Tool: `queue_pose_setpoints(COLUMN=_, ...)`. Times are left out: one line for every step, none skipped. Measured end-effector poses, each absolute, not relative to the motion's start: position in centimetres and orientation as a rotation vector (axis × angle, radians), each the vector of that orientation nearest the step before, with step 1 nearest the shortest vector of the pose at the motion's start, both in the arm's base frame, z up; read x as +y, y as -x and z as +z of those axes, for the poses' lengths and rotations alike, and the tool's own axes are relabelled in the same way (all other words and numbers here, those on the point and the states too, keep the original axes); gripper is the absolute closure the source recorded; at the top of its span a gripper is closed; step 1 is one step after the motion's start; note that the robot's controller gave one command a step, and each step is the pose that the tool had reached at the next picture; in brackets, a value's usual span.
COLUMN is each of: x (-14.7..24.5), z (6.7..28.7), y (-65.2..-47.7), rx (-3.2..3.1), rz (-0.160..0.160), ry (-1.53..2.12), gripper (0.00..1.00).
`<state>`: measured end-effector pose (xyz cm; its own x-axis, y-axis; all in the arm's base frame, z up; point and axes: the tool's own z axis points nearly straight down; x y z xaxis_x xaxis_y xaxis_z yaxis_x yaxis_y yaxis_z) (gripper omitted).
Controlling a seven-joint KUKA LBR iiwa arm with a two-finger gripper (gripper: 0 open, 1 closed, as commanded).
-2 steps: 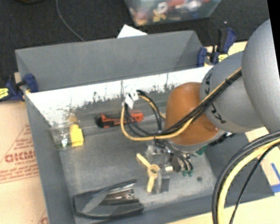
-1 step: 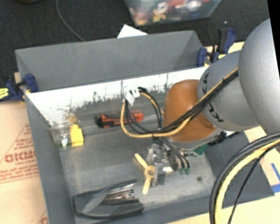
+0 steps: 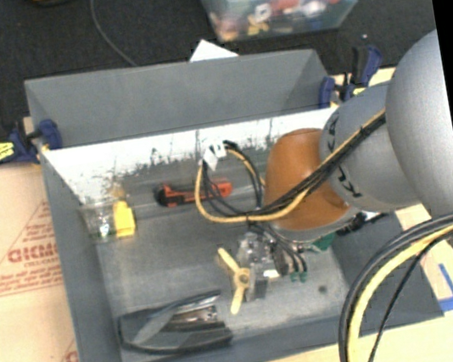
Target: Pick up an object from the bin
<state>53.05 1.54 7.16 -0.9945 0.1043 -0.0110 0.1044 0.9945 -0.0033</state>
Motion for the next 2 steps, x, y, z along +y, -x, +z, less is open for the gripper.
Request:
queue_pose_setpoints(x=1.5, z=8.2, y=-53.0, rx=3.125, rz=-0.006, ry=-0.162, gripper=1.00)
queue_pose_setpoints(x=1.5, z=12.0, y=-52.9, rx=3.131, rz=-0.005, ry=-0.159, gripper=1.00)
